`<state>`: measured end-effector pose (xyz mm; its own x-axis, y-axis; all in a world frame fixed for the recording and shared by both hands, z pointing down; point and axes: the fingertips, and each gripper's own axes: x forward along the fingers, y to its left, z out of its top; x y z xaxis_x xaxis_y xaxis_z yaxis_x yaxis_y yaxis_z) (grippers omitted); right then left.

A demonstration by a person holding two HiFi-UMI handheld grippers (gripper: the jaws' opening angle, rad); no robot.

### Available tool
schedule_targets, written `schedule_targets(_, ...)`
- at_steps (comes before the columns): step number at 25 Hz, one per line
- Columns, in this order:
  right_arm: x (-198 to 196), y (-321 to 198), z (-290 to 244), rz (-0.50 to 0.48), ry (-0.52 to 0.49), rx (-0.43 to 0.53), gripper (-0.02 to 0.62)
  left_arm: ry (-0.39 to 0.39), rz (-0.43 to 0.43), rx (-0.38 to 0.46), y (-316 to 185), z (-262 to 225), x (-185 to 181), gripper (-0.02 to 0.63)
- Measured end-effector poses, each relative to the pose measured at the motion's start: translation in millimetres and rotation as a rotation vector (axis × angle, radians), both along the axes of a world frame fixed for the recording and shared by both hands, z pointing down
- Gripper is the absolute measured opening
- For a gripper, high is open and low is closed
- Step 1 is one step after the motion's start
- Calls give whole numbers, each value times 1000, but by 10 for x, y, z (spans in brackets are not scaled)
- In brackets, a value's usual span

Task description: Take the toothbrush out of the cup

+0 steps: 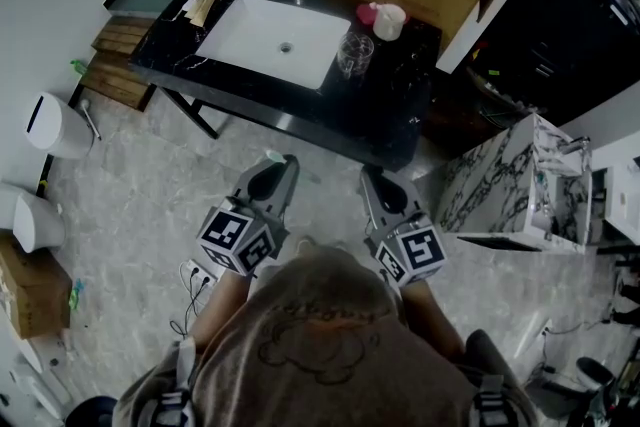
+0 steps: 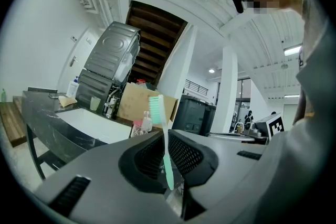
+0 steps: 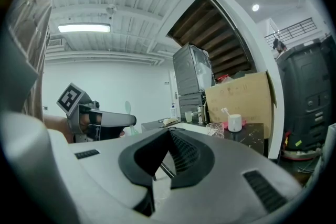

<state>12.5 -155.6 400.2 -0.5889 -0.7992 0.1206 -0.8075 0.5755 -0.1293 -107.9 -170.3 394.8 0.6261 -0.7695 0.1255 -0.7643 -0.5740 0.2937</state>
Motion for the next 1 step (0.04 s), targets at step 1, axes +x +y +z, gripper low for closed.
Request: schedule_targets(1, 12, 2, 8, 0, 1, -1, 5, -1, 0, 0, -2, 3, 14, 25)
